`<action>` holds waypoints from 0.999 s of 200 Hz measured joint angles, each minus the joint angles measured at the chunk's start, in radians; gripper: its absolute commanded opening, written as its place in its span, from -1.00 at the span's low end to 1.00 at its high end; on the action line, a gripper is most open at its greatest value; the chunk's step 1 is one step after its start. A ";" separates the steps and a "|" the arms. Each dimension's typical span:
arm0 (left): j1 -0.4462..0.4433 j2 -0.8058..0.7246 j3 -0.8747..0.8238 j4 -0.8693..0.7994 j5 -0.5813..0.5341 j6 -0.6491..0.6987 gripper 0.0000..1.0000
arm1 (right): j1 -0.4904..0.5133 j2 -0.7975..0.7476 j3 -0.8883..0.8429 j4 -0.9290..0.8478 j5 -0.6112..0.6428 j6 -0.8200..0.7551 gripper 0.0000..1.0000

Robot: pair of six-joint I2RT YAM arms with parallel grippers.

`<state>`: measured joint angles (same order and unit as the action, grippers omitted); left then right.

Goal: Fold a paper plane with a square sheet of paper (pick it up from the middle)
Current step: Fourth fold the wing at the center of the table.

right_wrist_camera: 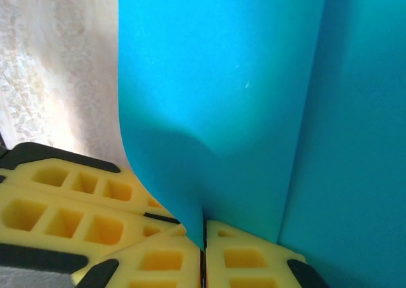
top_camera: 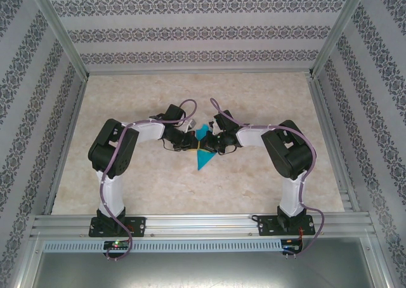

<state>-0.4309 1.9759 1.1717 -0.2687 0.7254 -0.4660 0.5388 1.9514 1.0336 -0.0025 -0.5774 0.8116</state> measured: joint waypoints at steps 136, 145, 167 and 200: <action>-0.112 -0.261 -0.254 0.067 -0.109 -0.105 -0.26 | 0.000 0.000 -0.018 0.041 -0.010 -0.002 -0.85; -0.125 -0.261 -0.261 0.078 -0.114 -0.113 -0.26 | 0.000 0.000 -0.019 0.042 -0.011 -0.002 -0.86; -0.147 -0.261 -0.263 0.092 -0.133 -0.119 -0.26 | 0.000 0.000 -0.021 0.046 -0.012 -0.002 -0.85; -0.159 -0.255 -0.263 0.107 -0.159 -0.119 -0.27 | -0.005 0.000 -0.022 0.048 -0.016 -0.002 -0.86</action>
<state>-0.5903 1.7210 0.9089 -0.1616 0.5659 -0.5850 0.5339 1.9511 1.0115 0.0456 -0.5934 0.8097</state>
